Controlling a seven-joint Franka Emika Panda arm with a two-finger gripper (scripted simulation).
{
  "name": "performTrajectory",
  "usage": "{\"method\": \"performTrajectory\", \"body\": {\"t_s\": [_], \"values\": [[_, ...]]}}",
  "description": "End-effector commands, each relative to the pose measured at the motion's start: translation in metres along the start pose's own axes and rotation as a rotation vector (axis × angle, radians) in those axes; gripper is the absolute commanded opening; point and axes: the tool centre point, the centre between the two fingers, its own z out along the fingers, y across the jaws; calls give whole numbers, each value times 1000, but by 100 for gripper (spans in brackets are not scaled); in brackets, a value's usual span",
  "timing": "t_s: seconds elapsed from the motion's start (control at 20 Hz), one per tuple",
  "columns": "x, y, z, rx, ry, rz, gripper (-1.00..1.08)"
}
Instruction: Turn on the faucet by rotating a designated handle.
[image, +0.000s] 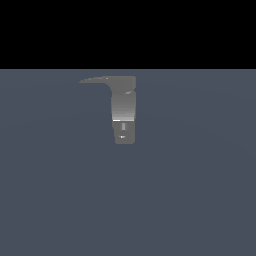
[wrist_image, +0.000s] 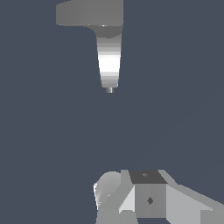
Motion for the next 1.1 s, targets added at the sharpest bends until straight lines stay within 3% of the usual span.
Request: {"method": "performTrajectory", "body": {"t_s": [0.0,0.5,1.05], "values": [[0,0,0,0,0,0,-100],[5,-13,7,0,-1,49,-100],[26,-55,33,1,-4,215,-100]]}}
